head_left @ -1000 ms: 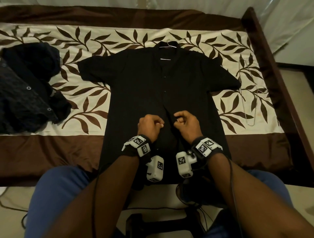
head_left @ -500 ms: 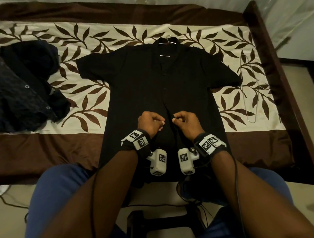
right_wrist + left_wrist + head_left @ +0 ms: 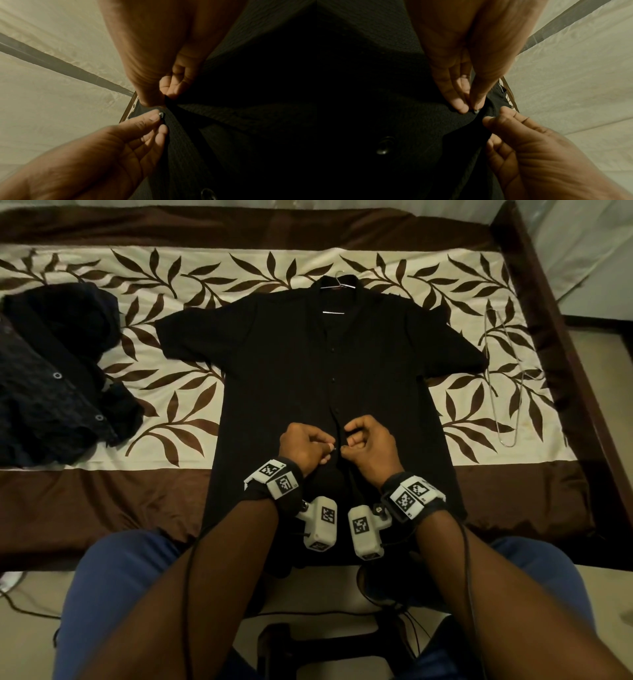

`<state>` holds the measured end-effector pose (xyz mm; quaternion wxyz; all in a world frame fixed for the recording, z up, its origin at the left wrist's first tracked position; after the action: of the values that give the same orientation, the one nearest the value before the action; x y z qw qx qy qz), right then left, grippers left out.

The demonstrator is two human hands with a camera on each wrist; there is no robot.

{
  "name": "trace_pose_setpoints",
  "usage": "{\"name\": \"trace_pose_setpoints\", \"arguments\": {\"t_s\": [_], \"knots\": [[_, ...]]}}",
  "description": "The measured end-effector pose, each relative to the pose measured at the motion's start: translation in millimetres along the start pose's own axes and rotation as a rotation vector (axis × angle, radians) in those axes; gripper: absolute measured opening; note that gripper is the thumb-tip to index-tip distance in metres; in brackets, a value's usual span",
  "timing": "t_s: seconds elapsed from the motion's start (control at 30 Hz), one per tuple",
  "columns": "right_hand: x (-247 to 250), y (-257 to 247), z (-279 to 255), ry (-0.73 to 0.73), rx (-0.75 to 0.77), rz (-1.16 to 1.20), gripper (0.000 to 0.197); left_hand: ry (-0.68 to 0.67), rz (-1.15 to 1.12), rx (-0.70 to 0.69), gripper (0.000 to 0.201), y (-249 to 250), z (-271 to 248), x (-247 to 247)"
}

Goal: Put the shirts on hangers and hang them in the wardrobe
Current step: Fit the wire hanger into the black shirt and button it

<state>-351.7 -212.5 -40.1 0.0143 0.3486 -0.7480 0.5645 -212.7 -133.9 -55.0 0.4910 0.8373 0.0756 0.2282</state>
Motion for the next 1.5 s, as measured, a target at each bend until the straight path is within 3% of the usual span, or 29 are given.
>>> {"name": "trace_pose_setpoints", "arguments": {"t_s": [0.2,0.63,0.83,0.97,1.1,1.27,1.37,1.5], "knots": [[-5,1,0,-0.009,-0.014,0.022,0.041,-0.012,-0.038,0.0,0.017,0,1,-2],[-11,3,0,-0.044,0.023,0.041,0.041,-0.055,-0.059,0.033,0.012,-2,4,-3],[-11,-3,-4,0.025,0.1,-0.032,0.039,-0.084,-0.007,0.014,0.015,-1,9,-5],[-14,-10,-9,0.053,0.141,-0.114,0.046,-0.082,-0.014,0.015,0.002,1,10,-5],[-19,-15,-12,0.038,0.15,-0.17,0.058,-0.052,0.062,0.083,0.014,0,12,-3],[-21,-7,-16,-0.015,0.11,-0.04,0.085,0.01,0.119,0.136,0.012,-2,12,2],[-14,3,-16,-0.01,0.063,0.088,0.079,0.044,0.101,0.156,0.012,-4,11,4],[-9,13,-12,0.009,0.011,0.163,0.057,0.073,0.101,0.131,0.012,-6,10,2]]}}
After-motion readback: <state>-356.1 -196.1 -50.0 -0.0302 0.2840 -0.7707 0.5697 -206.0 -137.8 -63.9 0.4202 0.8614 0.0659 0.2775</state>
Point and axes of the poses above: each hand's wrist, its own z-axis towards the middle knuckle, its own x-axis out of the back of the hand, y = z × x, the point moved 9 cm from there along z, towards the middle knuckle, and after that the axes turned 7 degrees about -x, right-handed, at the moved point
